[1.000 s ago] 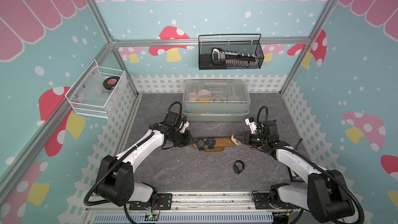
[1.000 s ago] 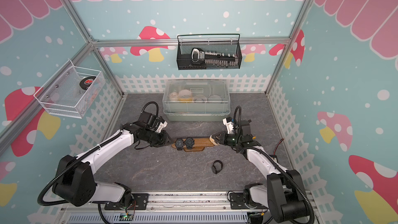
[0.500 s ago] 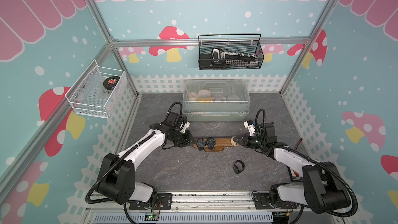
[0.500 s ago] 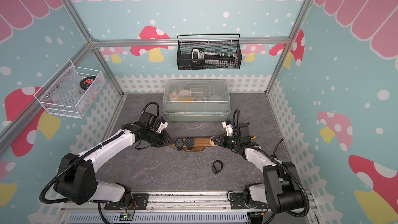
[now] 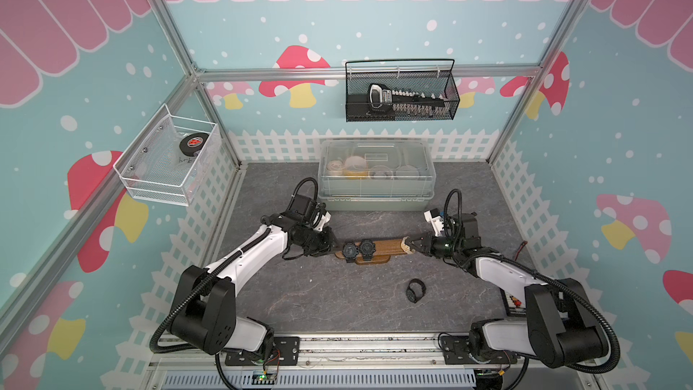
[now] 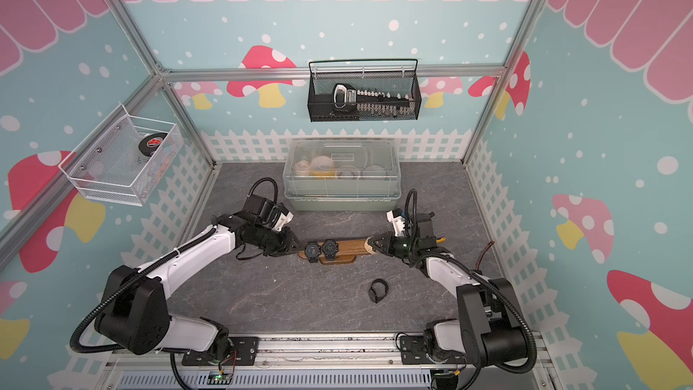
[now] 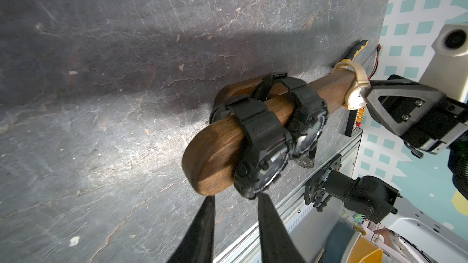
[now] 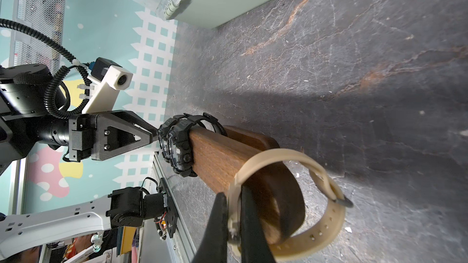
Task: Place watch on stand
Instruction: Pick up the watch at the center of the board, then place the watch on the stand.
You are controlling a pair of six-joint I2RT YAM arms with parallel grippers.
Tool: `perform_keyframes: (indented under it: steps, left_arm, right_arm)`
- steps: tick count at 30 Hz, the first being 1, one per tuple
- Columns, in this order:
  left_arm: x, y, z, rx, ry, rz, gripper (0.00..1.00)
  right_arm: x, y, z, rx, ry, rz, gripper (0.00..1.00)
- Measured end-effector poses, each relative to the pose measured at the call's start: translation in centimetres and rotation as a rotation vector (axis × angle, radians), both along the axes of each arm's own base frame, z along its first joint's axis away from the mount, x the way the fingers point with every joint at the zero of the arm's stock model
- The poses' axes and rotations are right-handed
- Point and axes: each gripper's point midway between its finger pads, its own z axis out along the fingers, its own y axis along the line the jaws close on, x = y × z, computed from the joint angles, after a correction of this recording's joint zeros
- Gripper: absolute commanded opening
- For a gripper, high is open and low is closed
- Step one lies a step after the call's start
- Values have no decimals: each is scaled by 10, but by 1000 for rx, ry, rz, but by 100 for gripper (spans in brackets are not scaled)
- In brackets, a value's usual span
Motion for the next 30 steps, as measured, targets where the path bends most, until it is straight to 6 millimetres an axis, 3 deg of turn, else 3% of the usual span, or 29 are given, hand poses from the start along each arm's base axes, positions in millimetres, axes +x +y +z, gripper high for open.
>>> perform_keyframes:
  steps: [14, 20, 26, 30]
  left_arm:
    - [0, -1, -3, 0, 8, -1, 29]
    - [1, -1, -2, -2, 6, -2, 30]
    - [1, -1, -4, 0, 10, -1, 29]
    - [1, -2, -4, -4, 9, -3, 29]
  right_arm:
    - [0, 0, 3, 7, 2, -7, 3]
    - [-3, 1, 31, 31, -61, -4, 3]
    - [2, 1, 77, 33, -177, 2, 2]
    - [3, 1, 73, 20, -163, 5, 2]
